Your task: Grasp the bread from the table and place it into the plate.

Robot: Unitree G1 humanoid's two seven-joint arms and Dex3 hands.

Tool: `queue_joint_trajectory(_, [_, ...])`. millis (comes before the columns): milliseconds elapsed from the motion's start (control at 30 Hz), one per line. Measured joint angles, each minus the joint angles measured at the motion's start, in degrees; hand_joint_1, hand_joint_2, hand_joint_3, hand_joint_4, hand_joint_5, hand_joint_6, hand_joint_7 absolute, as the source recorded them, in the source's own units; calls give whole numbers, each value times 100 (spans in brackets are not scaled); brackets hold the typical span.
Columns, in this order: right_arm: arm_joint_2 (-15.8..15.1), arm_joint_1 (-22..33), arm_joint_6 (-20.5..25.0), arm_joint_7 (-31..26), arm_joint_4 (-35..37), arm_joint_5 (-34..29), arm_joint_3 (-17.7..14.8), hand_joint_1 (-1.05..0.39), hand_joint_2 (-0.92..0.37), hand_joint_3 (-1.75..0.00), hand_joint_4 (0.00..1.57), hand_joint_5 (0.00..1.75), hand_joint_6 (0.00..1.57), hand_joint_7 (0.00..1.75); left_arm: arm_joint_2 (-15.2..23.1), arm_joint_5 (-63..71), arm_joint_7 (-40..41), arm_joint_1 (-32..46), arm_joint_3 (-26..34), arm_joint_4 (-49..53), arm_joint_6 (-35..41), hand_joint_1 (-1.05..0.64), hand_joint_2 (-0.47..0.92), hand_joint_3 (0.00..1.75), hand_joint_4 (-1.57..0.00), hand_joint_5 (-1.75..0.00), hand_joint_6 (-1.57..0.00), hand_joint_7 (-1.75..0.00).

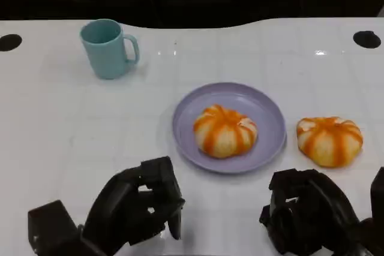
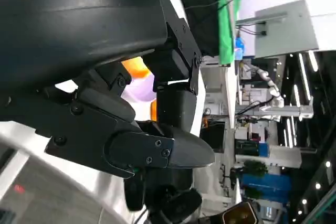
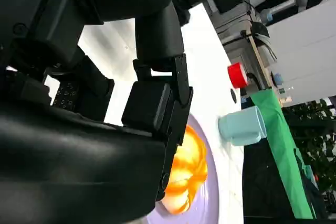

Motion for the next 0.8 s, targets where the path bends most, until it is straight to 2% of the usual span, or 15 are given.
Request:
queue_joint_trajectory(200, [-3,25,4,-10,-55,-5,6,-105,-4,-142,151,140,157,101,-165,-168,-151,151,77,-46,392,-74,92,25,-99,-175,-87,-158])
queue_joint_trajectory(800, [-19,27,-117,21,27,-14,-3,-105,-8,-139,153,139,157,102,-316,-182,-676,104,475,221,634,-77,89,26,-103,-175,-89,-165])
